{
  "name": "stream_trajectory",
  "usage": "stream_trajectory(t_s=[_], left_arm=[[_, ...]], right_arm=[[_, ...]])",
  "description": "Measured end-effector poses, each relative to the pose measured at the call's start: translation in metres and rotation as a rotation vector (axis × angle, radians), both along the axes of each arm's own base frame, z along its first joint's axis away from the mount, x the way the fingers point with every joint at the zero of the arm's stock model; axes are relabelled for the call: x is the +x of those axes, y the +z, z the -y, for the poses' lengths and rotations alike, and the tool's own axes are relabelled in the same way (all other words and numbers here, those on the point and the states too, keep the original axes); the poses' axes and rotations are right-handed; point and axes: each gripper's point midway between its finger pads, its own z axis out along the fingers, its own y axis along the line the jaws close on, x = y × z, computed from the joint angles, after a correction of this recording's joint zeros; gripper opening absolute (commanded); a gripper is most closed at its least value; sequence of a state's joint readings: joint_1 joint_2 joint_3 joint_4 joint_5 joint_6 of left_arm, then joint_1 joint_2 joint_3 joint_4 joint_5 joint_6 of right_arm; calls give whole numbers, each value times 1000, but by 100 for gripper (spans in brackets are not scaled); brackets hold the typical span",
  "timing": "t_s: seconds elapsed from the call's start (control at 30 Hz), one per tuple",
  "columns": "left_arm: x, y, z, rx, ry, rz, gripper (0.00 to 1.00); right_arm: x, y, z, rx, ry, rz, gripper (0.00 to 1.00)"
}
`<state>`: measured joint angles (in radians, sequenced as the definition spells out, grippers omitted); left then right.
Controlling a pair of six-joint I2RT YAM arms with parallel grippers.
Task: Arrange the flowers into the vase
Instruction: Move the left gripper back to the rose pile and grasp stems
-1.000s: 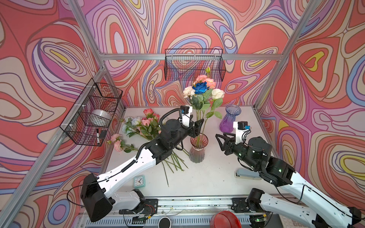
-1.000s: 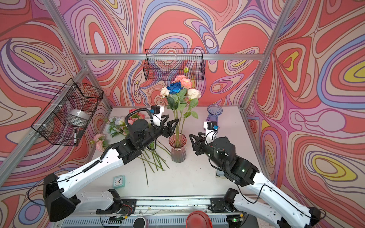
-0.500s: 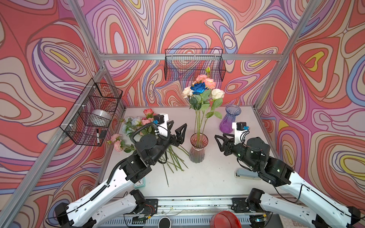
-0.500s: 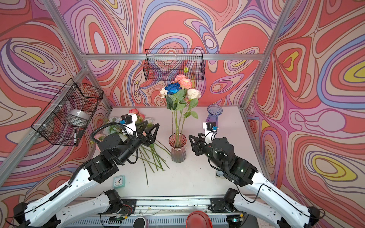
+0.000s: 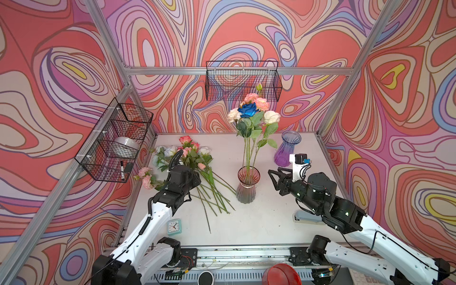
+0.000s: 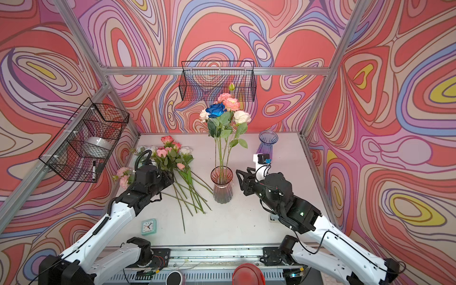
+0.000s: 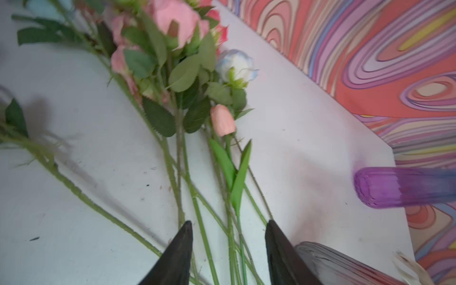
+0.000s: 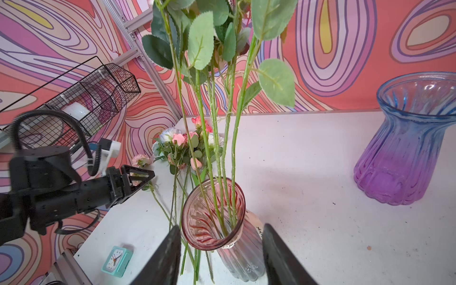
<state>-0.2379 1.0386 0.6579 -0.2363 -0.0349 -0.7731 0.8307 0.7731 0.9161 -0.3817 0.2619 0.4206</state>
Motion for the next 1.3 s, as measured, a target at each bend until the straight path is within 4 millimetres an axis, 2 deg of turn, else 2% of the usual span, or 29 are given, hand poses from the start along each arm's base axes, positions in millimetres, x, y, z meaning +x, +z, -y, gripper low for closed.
stream_trajectory(t_s=[0.13,0.27,0.43,0.63,0.9,1.1,1.3], left_arm=[[-3,-44,-4,-16,28,-130,43],[7,-61,-11,-35,69,-164,37],[20,-76,-18,-43,105,-182,34],[39,-79,-16,-44,106,-173,26],[51,-81,-16,-31,110,-182,12],[50,-88,-19,-10,113,-217,21],[49,-92,-21,6,114,-237,5]], right_arm=[[-2,3,2,9,-1,9,53],[-2,4,3,11,-1,11,53],[-2,4,3,11,-1,11,53],[-2,4,3,10,-3,10,53],[-2,2,4,1,-4,4,53],[-2,1,4,-2,-4,1,53],[-3,1,4,-2,-4,1,53]])
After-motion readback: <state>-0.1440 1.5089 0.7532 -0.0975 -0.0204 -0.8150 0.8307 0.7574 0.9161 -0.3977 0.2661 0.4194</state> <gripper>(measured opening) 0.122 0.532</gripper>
